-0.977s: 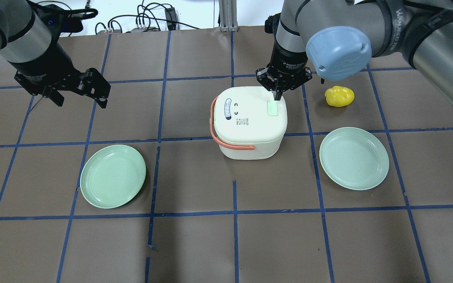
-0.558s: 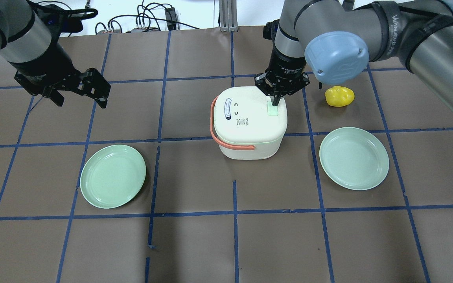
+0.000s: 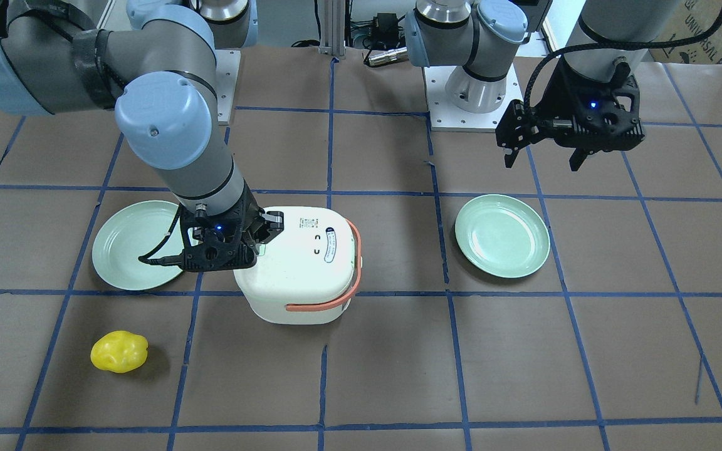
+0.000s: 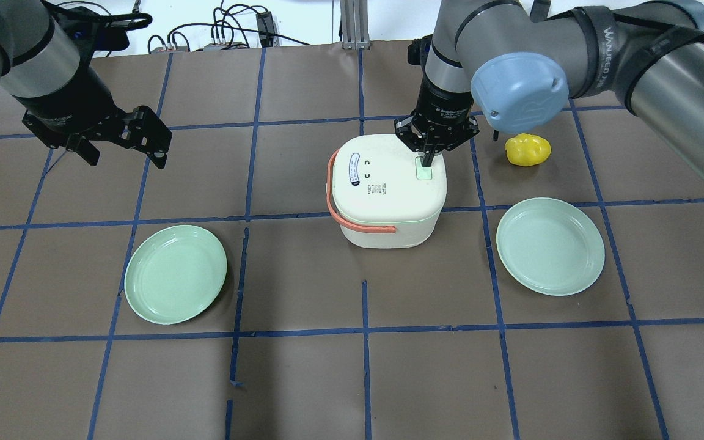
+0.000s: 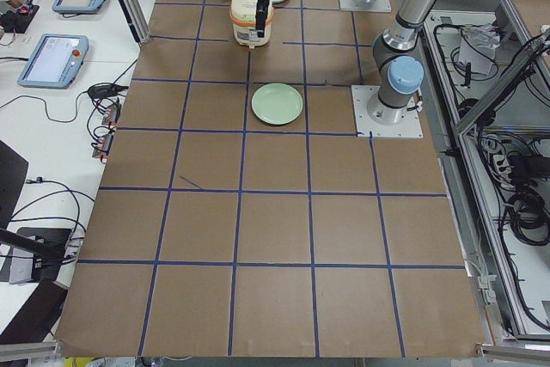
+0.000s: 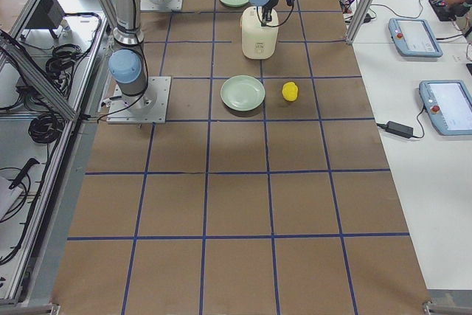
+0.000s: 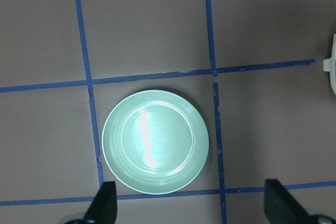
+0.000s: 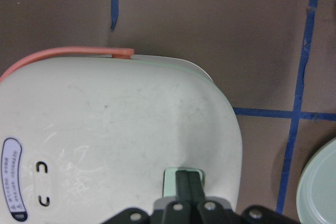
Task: Press rice cooker button
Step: 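Lift the right gripper away from the cooker as the lid pops open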
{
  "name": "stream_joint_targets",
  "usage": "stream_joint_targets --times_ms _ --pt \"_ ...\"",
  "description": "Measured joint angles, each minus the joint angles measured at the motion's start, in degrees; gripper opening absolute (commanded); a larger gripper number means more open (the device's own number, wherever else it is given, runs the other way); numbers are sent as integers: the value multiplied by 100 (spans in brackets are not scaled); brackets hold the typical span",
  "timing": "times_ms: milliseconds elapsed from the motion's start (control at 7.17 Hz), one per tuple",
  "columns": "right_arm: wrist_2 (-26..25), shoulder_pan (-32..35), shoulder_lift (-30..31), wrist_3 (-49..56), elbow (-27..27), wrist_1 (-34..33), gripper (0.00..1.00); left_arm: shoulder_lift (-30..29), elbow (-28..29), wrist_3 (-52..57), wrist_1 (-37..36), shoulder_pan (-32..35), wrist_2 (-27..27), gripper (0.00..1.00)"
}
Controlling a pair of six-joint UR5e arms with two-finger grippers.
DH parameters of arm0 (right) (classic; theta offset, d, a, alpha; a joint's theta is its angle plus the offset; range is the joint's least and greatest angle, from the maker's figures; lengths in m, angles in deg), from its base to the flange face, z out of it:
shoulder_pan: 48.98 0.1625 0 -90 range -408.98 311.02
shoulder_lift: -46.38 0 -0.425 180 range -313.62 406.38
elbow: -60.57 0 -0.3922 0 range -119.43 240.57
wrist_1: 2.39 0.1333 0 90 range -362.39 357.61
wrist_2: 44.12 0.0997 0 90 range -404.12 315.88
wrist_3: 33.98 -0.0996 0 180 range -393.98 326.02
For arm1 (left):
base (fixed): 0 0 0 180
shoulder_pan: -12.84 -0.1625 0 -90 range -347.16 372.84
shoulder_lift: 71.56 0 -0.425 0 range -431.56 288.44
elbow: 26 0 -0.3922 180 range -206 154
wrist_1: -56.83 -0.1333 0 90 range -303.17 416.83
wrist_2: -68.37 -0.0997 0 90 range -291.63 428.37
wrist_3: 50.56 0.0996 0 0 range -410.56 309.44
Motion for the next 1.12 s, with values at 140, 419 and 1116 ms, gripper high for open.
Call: stream_joint_targets --times_ms 140,419,1116 --pt "1 0 -21 -2 -1 -15 9 0 0 0 0 0 0 100" --pt "-12 0 -10 -42 -54 2 42 0 0 0 0 0 0 100" --pt "-774 -367 610 381 -1285 1374 100 0 0 0 0 0 0 100"
